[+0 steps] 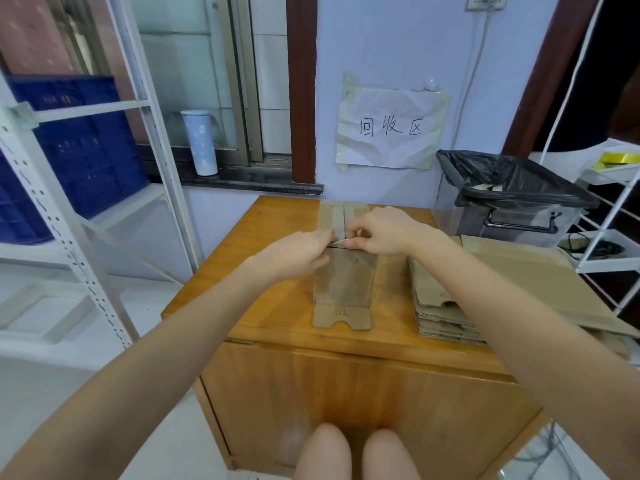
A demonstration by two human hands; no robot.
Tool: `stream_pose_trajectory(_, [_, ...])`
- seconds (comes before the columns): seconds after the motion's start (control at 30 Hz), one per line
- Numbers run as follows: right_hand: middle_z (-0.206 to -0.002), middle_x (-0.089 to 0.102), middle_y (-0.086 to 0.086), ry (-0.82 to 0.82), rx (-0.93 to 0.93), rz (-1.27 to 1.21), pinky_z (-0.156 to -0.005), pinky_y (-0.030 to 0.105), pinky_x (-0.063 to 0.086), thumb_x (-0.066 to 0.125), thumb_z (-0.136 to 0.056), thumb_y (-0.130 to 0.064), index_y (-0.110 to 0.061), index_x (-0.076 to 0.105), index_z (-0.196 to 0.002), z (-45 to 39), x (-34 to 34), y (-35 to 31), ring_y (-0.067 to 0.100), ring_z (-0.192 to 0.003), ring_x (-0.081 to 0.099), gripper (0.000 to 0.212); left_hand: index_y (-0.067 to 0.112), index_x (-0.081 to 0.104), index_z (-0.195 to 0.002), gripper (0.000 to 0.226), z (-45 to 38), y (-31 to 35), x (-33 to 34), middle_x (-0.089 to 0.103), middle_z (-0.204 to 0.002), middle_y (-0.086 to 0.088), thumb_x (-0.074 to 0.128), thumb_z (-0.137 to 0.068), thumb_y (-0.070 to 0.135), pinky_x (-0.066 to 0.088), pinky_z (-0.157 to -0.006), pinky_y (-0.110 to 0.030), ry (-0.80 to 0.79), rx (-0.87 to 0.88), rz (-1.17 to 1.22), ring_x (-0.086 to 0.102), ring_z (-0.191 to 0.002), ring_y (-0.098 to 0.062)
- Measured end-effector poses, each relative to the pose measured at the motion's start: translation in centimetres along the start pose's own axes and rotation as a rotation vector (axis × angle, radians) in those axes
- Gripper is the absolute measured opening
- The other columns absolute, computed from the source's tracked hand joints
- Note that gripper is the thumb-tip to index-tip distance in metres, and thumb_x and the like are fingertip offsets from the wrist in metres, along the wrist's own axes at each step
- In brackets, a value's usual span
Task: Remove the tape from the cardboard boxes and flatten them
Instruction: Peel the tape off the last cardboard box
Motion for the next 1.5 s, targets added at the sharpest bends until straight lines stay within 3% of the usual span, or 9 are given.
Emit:
stream_pose_trajectory(0.17, [-0.069, 0.046, -0.015, -0.002, -0.009, 0.015, -0.065, 0.028, 0.033, 0.050, -0.095, -0.048, -0.022, 0.058, -0.090, -0.1, 0.1, -0.1, 0.014, -0.076, 0.049, 0.028, 0.010, 0.051, -0.113, 0.022, -0.4, 0.2, -0.1, 0.062, -0.098, -0.007, 0.047, -0.092, 0.016, 0.049, -0.068, -0.044, 0.034, 0.011, -0.002, 0.060, -0.079, -0.026])
stream_pose_trajectory(0.23, [-0.068, 0.046, -0.015, 0.004, -0.011, 0.011, -0.065, 0.028, 0.033, 0.050, -0.094, -0.048, -0.025, 0.055, -0.086, 0.0, 0.1, -0.1, 0.014, -0.075, 0.049, 0.025, 0.010, 0.052, -0.116, 0.026, -0.6, 0.3, -0.4, 0.061, -0.096, -0.005, 0.050, -0.091, 0.015, 0.050, -0.070, -0.043, 0.033, 0.008, -0.005, 0.060, -0.082, -0.025])
stream_pose_trajectory(0.47, [-0.076, 0.053, -0.009, 0.014, -0.009, 0.024, -0.065, 0.028, 0.034, 0.052, -0.094, -0.046, -0.023, 0.054, -0.084, 0.3, -0.1, -0.2, 0.016, -0.075, 0.049, 0.025, 0.013, 0.056, -0.127, 0.038, -0.6, -0.6, -0.6, 0.065, -0.114, -0.006, 0.053, -0.089, 0.018, 0.050, -0.082, -0.038, 0.056, -0.024, 0.162, 0.060, -0.099, -0.023])
stream_pose_trajectory(0.57, [-0.078, 0.055, -0.010, 0.016, 0.007, -0.031, -0.068, 0.029, 0.039, 0.053, -0.094, -0.045, -0.025, 0.056, -0.084, 0.5, 0.0, 0.4, 0.016, -0.079, 0.053, 0.023, 0.016, 0.040, -0.143, 0.062, 0.4, -1.4, 0.1, 0.047, -0.142, -0.001, 0.062, -0.090, 0.040, 0.047, -0.097, -0.034, 0.019, -0.088, 0.373, 0.052, -0.119, -0.017])
stream_pose_trajectory(0.67, [-0.081, 0.056, -0.011, 0.015, 0.012, -0.046, -0.069, 0.028, 0.040, 0.053, -0.093, -0.047, -0.027, 0.056, -0.083, 0.6, 0.0, 0.5, 0.015, -0.080, 0.054, 0.023, 0.018, 0.028, -0.146, 0.080, 1.5, -1.9, 0.9, 0.034, -0.150, 0.000, 0.064, -0.084, 0.053, 0.050, -0.092, -0.038, 0.132, -0.191, 0.339, 0.055, -0.113, -0.018])
stream_pose_trajectory(0.77, [-0.085, 0.058, -0.010, 0.025, 0.013, -0.058, -0.070, 0.028, 0.040, 0.054, -0.092, -0.048, -0.026, 0.059, -0.084, 0.6, -0.1, 0.4, 0.014, -0.081, 0.054, 0.024, 0.016, 0.036, -0.137, 0.060, 2.1, -2.5, 1.3, 0.054, -0.136, -0.004, 0.060, -0.090, 0.043, 0.054, -0.080, -0.039, 0.269, -0.248, 0.323, 0.063, -0.096, -0.019])
stream_pose_trajectory(0.93, [-0.085, 0.060, -0.009, 0.039, 0.024, -0.055, -0.073, 0.029, 0.045, 0.055, -0.091, -0.051, -0.021, 0.064, -0.088, 0.7, 0.0, 0.8, 0.015, -0.084, 0.057, 0.031, 0.015, 0.034, -0.139, 0.049, 2.3, -2.1, 1.9, 0.065, -0.116, -0.007, 0.050, -0.098, 0.036, 0.054, -0.069, -0.043, 0.293, -0.210, 0.290, 0.064, -0.081, -0.019])
stream_pose_trajectory(1.2, [-0.082, 0.057, -0.011, 0.055, 0.014, -0.038, -0.068, 0.028, 0.039, 0.056, -0.090, -0.051, -0.023, 0.060, -0.084, 0.5, 0.0, 0.6, 0.014, -0.079, 0.053, 0.029, 0.007, 0.037, -0.138, 0.051, 1.8, -2.0, 1.6, 0.067, -0.108, -0.011, 0.056, -0.094, 0.025, 0.054, -0.072, -0.045, 0.234, -0.198, 0.246, 0.065, -0.088, -0.025])
stream_pose_trajectory(1.5, [-0.086, 0.060, -0.008, 0.030, 0.020, 0.009, -0.066, 0.027, 0.039, 0.057, -0.089, -0.052, -0.023, 0.057, -0.084, 0.5, 0.0, 0.3, 0.015, -0.080, 0.055, 0.029, 0.006, 0.037, -0.137, 0.054, 1.2, -2.2, 1.0, 0.061, -0.119, -0.014, 0.061, -0.090, 0.017, 0.054, -0.081, -0.042, 0.076, -0.179, 0.229, 0.062, -0.096, -0.024])
Point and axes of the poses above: each hand's wrist, its own z-axis away from the middle knuckle, its own x-axis out of the palm, y = z × x, the point moved 8 cm from there along -z, towards the middle knuckle
